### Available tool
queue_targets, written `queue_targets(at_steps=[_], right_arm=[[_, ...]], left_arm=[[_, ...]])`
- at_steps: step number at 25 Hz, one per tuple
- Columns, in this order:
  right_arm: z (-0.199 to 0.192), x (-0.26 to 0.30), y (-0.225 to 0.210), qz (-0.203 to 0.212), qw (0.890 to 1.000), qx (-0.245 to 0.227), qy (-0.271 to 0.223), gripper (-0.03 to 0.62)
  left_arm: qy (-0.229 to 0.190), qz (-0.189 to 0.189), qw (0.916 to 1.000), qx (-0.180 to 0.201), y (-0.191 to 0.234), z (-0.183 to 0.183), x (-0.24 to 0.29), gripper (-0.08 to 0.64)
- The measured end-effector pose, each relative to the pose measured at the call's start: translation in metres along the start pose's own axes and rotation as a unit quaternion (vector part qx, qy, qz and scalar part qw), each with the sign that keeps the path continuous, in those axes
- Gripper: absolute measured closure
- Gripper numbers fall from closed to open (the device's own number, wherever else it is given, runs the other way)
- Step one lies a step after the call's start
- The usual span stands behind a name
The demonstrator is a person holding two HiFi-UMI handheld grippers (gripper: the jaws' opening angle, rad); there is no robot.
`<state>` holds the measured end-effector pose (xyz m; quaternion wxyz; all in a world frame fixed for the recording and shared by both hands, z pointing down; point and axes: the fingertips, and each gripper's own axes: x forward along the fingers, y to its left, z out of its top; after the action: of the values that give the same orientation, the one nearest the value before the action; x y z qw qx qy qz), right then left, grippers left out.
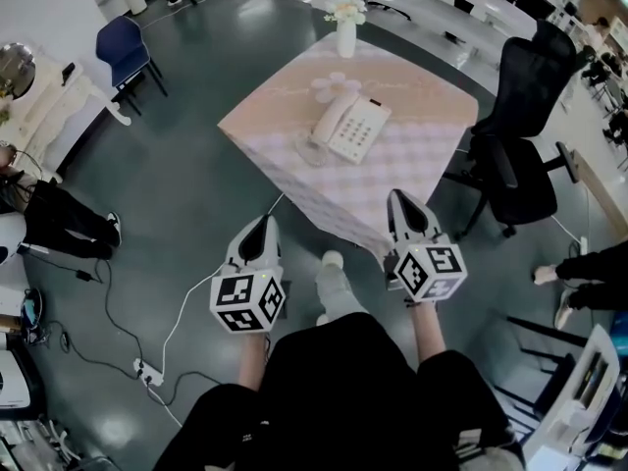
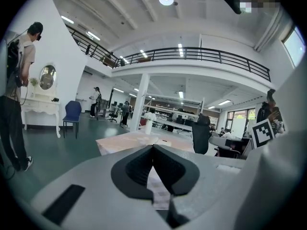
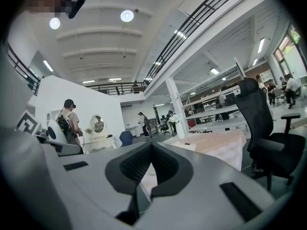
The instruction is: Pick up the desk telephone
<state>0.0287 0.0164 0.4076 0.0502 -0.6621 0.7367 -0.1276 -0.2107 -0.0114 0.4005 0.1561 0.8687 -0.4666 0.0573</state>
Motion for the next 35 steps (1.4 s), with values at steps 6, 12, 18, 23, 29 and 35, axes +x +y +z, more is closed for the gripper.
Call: queue_targets(at_steps=[6, 12, 18, 23, 29, 35], right_arm=[[-0.007, 0.042, -0.025, -0.014, 1.0, 0.024, 0.007, 0.6], [-0.01, 0.092, -0.052, -0.032, 0.998, 0.045, 0.016, 0.6], [-0.011, 0.137, -0.074, -0.038, 0.996, 0.073, 0.034, 0.6], [-0.019, 0.167, -0.09, -0.046, 0.994, 0.089, 0.05, 0.6], [-0.025, 0.198, -0.112, -0.059, 0.991, 0.104, 0.065, 0.6], [-0.03, 0.217, -0.132, -0.075, 0.987, 0.119, 0.071, 0.6]], left_arm=[[0.014, -0.008, 0.9999, -0.005, 0.013, 0.003, 0.054, 0.56], [0.032, -0.027, 0.9991, -0.002, 0.024, 0.013, 0.12, 0.56], [0.059, -0.046, 0.9972, -0.012, 0.033, 0.016, 0.184, 0.56], [0.08, -0.064, 0.9947, -0.011, 0.033, 0.019, 0.231, 0.56], [0.123, -0.079, 0.9892, -0.012, 0.039, 0.012, 0.28, 0.56], [0.159, -0.097, 0.9825, -0.011, 0.038, -0.001, 0.32, 0.56]])
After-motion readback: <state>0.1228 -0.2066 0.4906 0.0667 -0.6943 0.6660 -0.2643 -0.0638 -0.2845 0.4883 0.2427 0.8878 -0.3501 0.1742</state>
